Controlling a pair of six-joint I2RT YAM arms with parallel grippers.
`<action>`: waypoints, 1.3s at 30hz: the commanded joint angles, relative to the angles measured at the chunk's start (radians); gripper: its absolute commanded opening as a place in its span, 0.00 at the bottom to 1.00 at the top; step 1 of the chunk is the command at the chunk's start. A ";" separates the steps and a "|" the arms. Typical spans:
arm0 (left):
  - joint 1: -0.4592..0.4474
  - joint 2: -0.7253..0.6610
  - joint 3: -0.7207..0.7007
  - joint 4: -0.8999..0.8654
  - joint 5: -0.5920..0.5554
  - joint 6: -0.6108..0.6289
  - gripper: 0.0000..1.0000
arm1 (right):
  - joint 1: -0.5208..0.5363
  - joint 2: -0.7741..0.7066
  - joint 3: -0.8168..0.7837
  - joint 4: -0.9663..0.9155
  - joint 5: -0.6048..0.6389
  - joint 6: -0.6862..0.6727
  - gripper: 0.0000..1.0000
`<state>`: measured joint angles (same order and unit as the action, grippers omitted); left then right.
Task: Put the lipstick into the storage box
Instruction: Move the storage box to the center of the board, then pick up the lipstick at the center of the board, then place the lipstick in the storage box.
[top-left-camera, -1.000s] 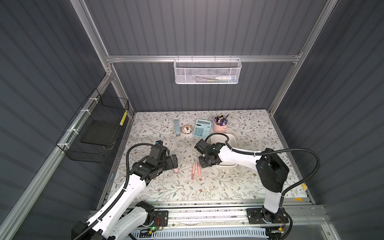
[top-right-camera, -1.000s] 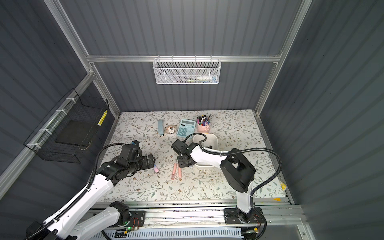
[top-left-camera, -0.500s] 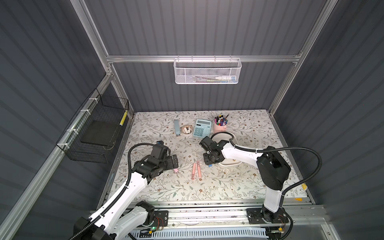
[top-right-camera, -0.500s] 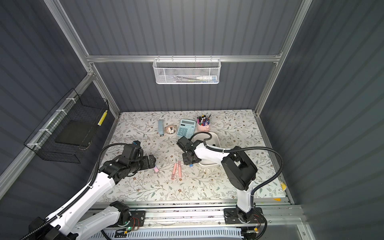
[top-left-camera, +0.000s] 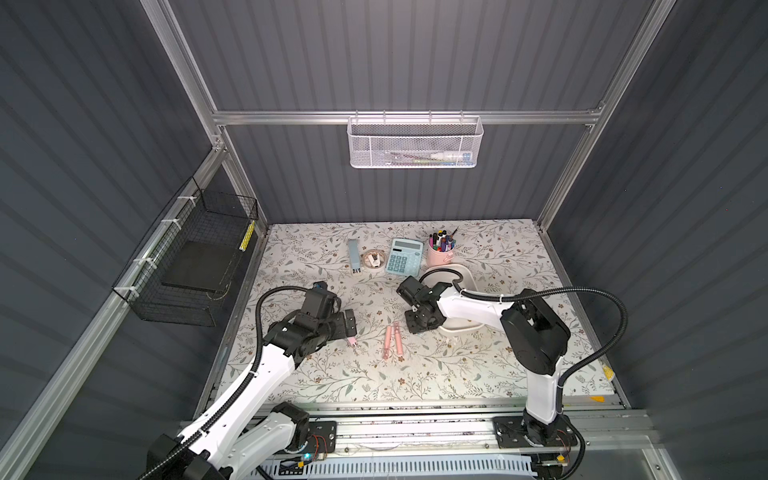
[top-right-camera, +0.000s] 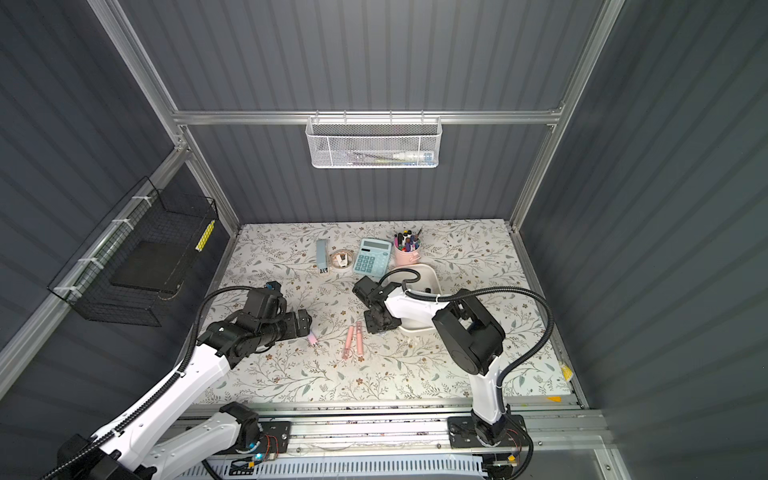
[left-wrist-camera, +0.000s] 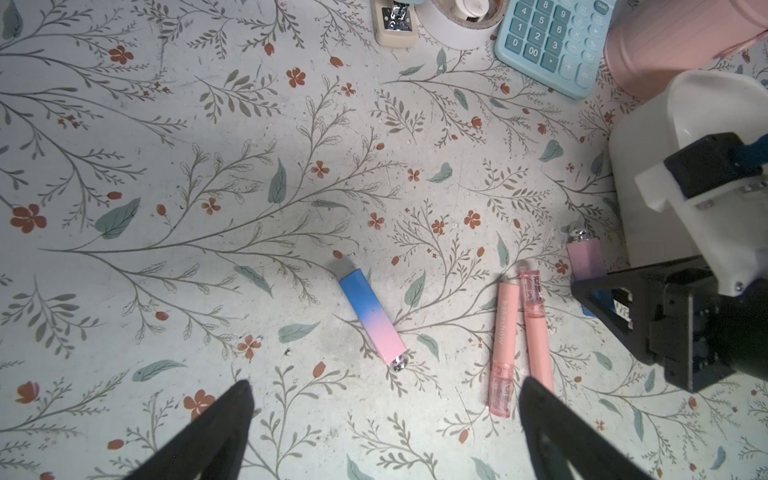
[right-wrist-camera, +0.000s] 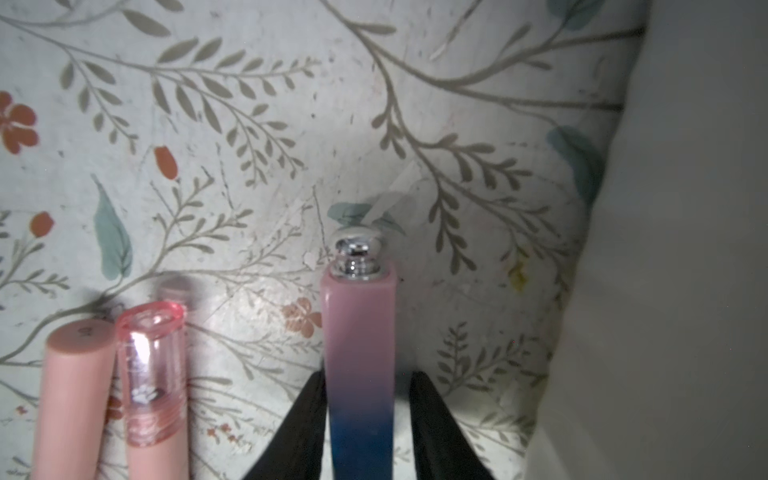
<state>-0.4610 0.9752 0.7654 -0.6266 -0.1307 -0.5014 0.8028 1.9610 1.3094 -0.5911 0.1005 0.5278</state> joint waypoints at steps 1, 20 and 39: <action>0.007 -0.009 -0.012 0.004 -0.004 0.003 1.00 | -0.005 0.004 0.026 -0.016 -0.002 -0.013 0.32; 0.007 0.000 -0.021 0.018 -0.004 0.000 1.00 | -0.005 -0.143 0.043 -0.044 -0.029 -0.022 0.27; 0.007 -0.005 -0.015 0.017 -0.003 -0.003 1.00 | -0.206 -0.307 0.017 -0.075 -0.007 -0.092 0.28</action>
<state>-0.4610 0.9726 0.7532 -0.6056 -0.1310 -0.5014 0.6365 1.6752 1.3437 -0.6456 0.0860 0.4625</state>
